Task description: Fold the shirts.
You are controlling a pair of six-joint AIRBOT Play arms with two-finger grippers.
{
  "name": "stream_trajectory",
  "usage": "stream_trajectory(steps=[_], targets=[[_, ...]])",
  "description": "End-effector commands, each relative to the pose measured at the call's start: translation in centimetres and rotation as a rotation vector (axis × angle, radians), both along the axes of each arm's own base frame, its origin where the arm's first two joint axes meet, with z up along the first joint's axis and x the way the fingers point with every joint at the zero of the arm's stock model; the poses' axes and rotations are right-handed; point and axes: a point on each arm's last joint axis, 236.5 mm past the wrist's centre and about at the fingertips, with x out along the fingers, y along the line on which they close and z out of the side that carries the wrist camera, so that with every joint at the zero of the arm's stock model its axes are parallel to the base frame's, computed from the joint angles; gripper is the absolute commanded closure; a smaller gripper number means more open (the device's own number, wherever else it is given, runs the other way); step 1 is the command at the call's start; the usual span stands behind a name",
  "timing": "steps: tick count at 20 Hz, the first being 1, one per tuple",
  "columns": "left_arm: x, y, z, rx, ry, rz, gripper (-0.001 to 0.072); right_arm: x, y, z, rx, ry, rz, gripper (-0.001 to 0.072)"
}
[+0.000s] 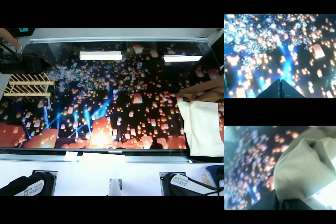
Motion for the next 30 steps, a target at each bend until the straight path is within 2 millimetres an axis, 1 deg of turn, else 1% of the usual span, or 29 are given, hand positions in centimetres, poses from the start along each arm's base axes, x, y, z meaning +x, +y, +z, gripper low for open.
stream_trajectory(steps=[1,2,3,4,5,6,8,10,12,13,14,15,16,17,18,19,20,21,22,23,24,25,26,27,28,29,30], targets=[[0.0,0.0,0.0,0.005,-0.003,-0.004,0.0672,-4.3,-2.3,-2.5,-0.004,0.181,-0.086,0.0684],[0.0,0.0,0.0,0.005,-0.003,-0.005,0.0672,-6.4,-2.5,-3.8,-0.017,0.289,-0.089,0.0684],[0.0,0.0,0.0,0.006,-0.003,-0.005,0.0672,-8.9,-2.8,-5.1,-0.035,0.408,-0.088,0.0684],[0.0,0.0,0.0,0.006,-0.003,-0.005,0.0672,-10.7,-3.8,-6.1,-0.072,0.488,-0.117,0.0684],[0.0,0.0,0.0,0.005,-0.003,-0.005,0.0672,-12.0,-4.2,-6.9,-0.088,0.539,-0.142,0.0685],[0.0,0.0,0.0,0.005,-0.003,-0.005,0.0672,-12.9,-3.7,-7.8,-0.072,0.572,-0.142,0.0685],[0.0,0.0,0.0,0.005,-0.003,-0.005,0.0672,-14.9,-1.6,-11.0,-0.002,0.654,-0.11,0.0685],[0.0,0.0,-0.1,0.006,-0.001,-0.006,0.0672,-18.4,0.3,-14.3,0.036,0.776,-0.083,0.0684],[0.0,0.0,-0.1,0.005,0.0,-0.006,0.0672,-22.6,0.9,-16.8,0.019,0.925,-0.071,0.0684],[-0.1,-0.2,0.0,-0.004,0.0,-0.01,0.0672,-24.3,0.7,-17.5,-0.001,0.986,-0.081,0.0684],[-0.2,-0.5,0.2,-0.018,0.001,-0.017,0.0672,-25.2,0.4,-17.8,-0.015,1.022,-0.09,0.0683],[-0.2,-0.7,0.2,-0.026,0.002,-0.021,0.0672,-25.2,0.2,-18.0,-0.024,1.022,-0.094,0.0682],[-0.3,-0.8,0.3,-0.027,0.002,-0.025,0.0672,-24.9,-0.2,-18.1,-0.039,1.006,-0.103,0.0586],[-0.3,-1.0,0.3,-0.027,0.002,-0.028,0.0672,-24.5,-0.6,-18.2,-0.054,0.99,-0.105,0.0288],[-0.3,-1.0,0.3,-0.027,0.002,-0.028,0.0672,-24.3,-0.8,-18.3,-0.074,0.977,-0.07,0.0007],[-0.3,-1.0,0.2,-0.027,0.002,-0.028,0.0672,-24.0,-1.1,-18.0,-0.092,0.964,-0.051,0.0024],[-0.3,-1.0,0.3,-0.027,0.001,-0.029,0.0672,-23.1,-1.8,-17.3,-0.122,0.922,-0.066,0.0025],[-0.3,-1.0,0.3,-0.025,-0.004,-0.03,0.0673,-21.1,-2.8,-15.9,-0.162,0.832,-0.084,0.0028],[-0.1,-1.0,0.4,-0.018,-0.015,-0.034,0.0673,-17.8,-4.0,-13.4,-0.22,0.677,-0.103,0.0031],[0.3,-0.7,0.3,0.008,-0.031,-0.03,0.0674,-14.0,-4.8,-10.1,-0.286,0.503,-0.105,0.0035],[1.0,0.0,-0.4,0.068,-0.04,-0.009,0.0675,-10.1,-5.1,-5.7,-0.386,0.325,-0.09,0.0035],[1.8,1.2,-1.8,0.148,-0.023,0.034,0.0675,-6.6,-4.4,-1.5,-0.483,0.178,-0.064,0.0036],[2.4,2.6,-3.9,0.252,0.02,0.086,0.0675,-3.5,-2.3,2.1,-0.568,0.053,-0.013,0.0036],[2.7,3.9,-6.1,0.358,0.078,0.129,0.0675,-1.0,0.6,4.1,-0.615,-0.029,0.057,0.0037],[2.7,4.9,-8.6,0.459,0.153,0.164,0.0673,1.0,4.4,4.4,-0.623,-0.07,0.138,0.0041],[2.4,5.2,-10.7,0.517,0.227,0.172,0.0656,2.3,7.9,3.1,-0.604,-0.053,0.215,0.0054],[1.8,4.9,-12.9,0.519,0.315,0.186,0.0468,3.0,10.8,0.4,-0.589,0.027,0.294,0.0058]])
